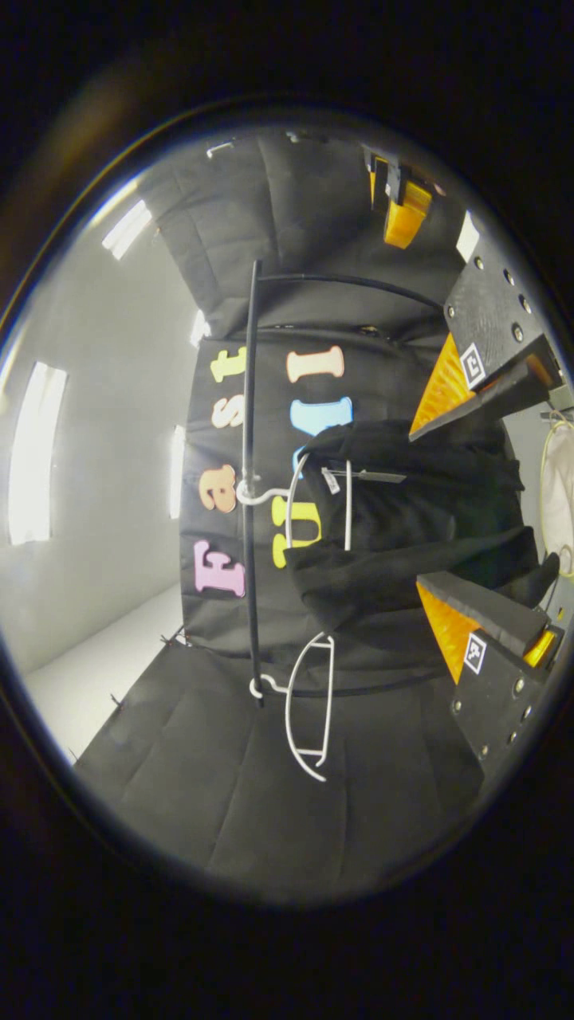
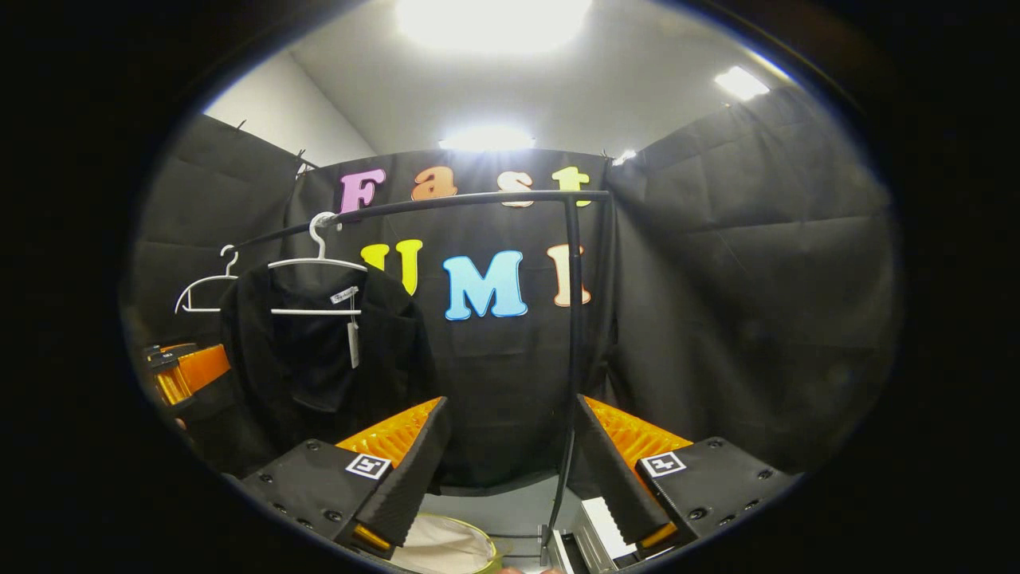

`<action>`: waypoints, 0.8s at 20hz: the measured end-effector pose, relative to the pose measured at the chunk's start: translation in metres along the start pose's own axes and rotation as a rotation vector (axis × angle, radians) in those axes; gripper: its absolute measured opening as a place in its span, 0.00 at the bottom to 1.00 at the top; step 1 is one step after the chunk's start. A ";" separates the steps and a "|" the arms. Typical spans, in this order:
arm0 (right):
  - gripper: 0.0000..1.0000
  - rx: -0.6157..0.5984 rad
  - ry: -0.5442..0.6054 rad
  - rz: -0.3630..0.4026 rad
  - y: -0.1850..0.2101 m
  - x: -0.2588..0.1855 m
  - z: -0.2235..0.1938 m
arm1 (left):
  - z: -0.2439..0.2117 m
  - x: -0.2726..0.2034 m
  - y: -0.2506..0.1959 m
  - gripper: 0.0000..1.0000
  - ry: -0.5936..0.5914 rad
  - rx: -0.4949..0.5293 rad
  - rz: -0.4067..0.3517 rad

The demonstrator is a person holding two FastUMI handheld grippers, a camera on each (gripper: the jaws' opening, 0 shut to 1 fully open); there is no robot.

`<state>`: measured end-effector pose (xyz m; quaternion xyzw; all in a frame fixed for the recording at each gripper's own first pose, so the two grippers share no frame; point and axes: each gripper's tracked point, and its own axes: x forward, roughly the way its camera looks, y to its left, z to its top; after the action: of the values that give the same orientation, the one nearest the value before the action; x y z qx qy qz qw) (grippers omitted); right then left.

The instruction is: Grasp the clothes on the hanger with both hands and then place them into the laundry hamper below.

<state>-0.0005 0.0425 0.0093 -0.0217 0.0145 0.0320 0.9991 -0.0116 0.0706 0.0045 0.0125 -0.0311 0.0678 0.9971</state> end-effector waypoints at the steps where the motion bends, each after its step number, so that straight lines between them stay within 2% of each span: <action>1: 0.98 -0.007 -0.003 -0.007 -0.003 -0.001 0.000 | 0.005 0.000 0.001 0.94 -0.020 0.008 0.015; 3: 0.98 -0.017 0.012 -0.010 -0.005 0.001 -0.007 | 0.008 0.003 -0.001 0.94 -0.027 0.012 0.020; 4: 0.93 -0.012 0.024 -0.005 -0.003 0.004 -0.011 | 0.008 0.006 -0.002 0.94 -0.020 0.009 0.024; 5: 0.98 -0.003 0.030 0.000 0.000 0.008 -0.013 | 0.008 0.008 -0.003 0.94 -0.013 0.004 0.024; 7: 0.98 0.019 0.040 0.024 0.009 0.021 -0.016 | 0.006 0.010 -0.007 0.94 0.001 0.007 0.017; 11: 0.98 0.041 0.051 0.125 0.044 0.056 -0.020 | -0.001 0.013 -0.001 0.94 0.039 0.079 0.054; 13: 0.98 0.042 0.067 0.188 0.066 0.077 -0.023 | -0.006 0.016 0.001 0.94 0.064 0.079 0.085; 14: 0.94 0.041 0.067 0.216 0.075 0.085 -0.022 | -0.007 0.019 0.001 0.94 0.071 0.071 0.098; 15: 0.94 0.043 0.069 0.245 0.084 0.094 -0.022 | -0.009 0.024 0.005 0.94 0.079 0.066 0.113; 16: 0.98 0.045 0.077 0.274 0.094 0.100 -0.023 | -0.011 0.029 0.009 0.94 0.092 0.064 0.132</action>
<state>0.0930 0.1416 -0.0206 0.0019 0.0563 0.1670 0.9844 0.0168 0.0838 -0.0042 0.0391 0.0161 0.1347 0.9900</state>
